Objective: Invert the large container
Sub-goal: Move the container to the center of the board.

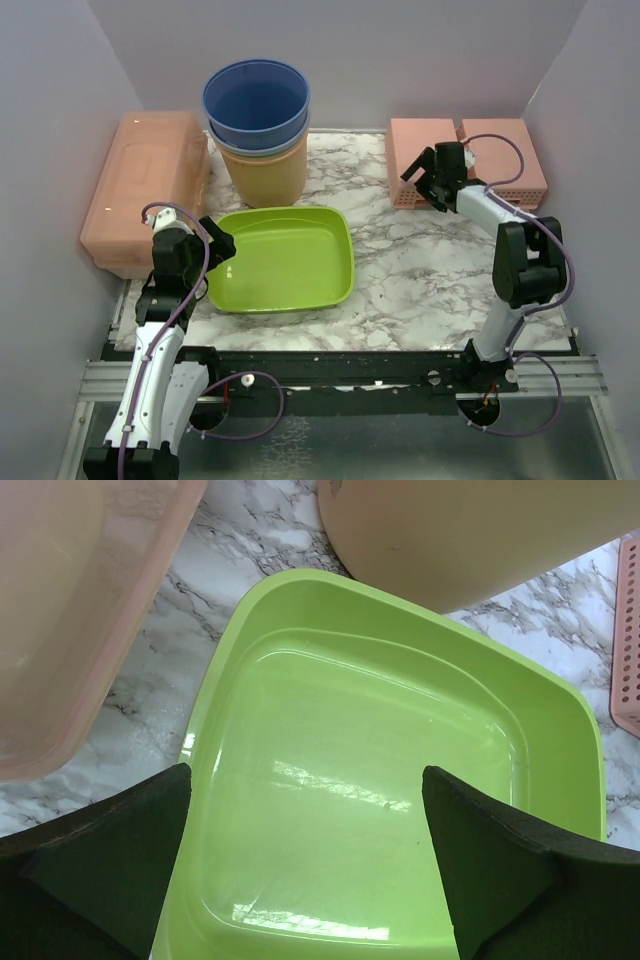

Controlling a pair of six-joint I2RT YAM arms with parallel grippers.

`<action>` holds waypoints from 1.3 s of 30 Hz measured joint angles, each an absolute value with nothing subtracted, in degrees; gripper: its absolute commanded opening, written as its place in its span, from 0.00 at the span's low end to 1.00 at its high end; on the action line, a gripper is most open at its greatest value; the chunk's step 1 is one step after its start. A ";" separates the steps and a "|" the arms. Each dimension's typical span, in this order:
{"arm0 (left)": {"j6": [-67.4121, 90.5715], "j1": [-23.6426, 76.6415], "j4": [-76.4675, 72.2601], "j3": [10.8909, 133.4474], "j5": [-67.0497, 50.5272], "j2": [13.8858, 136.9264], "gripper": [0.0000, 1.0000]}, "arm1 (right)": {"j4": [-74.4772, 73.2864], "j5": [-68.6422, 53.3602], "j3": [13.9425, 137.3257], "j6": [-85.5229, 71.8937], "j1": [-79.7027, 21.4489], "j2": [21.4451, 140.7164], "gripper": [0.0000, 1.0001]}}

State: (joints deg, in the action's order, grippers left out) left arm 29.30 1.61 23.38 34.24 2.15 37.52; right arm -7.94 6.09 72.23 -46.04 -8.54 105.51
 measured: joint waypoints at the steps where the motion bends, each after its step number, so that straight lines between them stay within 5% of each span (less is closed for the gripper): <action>1: 29.30 1.61 23.38 34.24 2.15 37.52 0.99 | -7.92 5.63 71.70 -45.41 -8.54 104.49 1.00; 12: 29.30 1.61 23.38 34.24 2.13 37.89 0.99 | -7.07 -0.27 71.20 -36.82 -9.85 98.70 1.00; 22: 29.30 1.58 23.35 34.24 2.13 37.89 0.99 | -15.31 -6.63 102.26 -24.60 -16.43 116.40 0.98; 27: 29.30 1.56 23.35 34.24 2.13 37.87 0.99 | -21.37 -0.58 114.80 -20.80 -18.04 128.03 0.98; 39: 29.30 1.56 23.35 34.24 2.13 37.65 0.99 | -25.43 16.19 119.77 -13.80 -20.49 136.42 1.00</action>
State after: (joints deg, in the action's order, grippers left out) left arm 29.30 1.56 23.35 34.24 2.13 37.65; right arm -25.43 16.19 119.77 -13.80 -20.49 136.42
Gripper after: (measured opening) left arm 0.987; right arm 0.998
